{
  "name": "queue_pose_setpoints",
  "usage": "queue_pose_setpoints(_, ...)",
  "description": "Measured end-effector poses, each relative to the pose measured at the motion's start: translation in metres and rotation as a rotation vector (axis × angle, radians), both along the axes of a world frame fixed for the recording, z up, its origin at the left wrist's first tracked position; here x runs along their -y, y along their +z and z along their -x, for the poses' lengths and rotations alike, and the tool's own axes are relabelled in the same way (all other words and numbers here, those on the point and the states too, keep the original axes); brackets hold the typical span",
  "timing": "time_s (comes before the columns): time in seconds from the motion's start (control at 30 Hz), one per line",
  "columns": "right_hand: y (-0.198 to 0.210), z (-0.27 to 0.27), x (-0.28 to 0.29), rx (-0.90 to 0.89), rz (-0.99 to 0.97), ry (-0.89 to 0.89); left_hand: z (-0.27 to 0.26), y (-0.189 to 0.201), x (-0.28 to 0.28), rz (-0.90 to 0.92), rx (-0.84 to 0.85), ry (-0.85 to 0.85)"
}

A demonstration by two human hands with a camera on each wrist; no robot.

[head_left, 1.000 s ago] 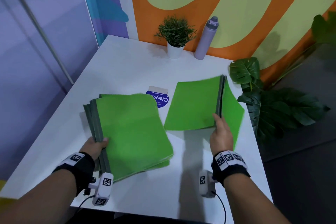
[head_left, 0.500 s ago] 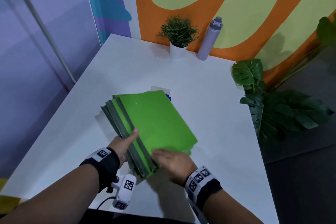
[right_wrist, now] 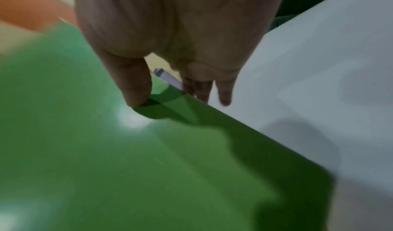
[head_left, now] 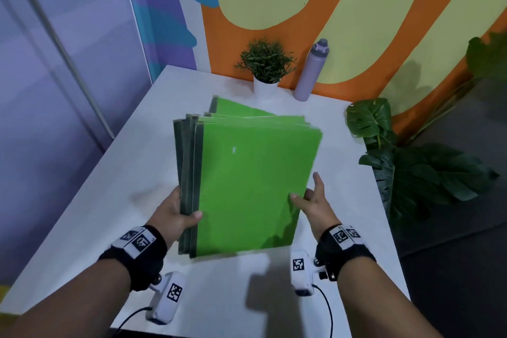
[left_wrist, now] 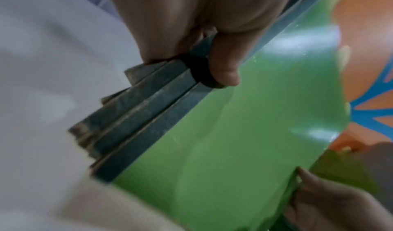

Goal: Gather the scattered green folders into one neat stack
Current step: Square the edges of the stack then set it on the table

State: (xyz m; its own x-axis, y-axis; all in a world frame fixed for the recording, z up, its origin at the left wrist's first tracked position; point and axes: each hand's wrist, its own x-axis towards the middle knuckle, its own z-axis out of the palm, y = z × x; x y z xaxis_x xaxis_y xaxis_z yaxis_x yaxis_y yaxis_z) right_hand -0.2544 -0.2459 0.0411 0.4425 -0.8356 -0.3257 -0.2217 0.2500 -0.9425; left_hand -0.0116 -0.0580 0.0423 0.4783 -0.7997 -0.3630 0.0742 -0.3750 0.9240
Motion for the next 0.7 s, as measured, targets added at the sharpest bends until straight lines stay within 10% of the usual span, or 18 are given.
queue_pose_setpoints(0.13,0.027,-0.008,-0.008,0.248,0.114,-0.074,-0.008,0.012,0.016,0.001,0.157,0.014)
queue_pose_setpoints(0.7,0.053,-0.025,-0.018,0.315,0.166,-0.165,0.001,0.052,0.046,0.286,0.054,0.191)
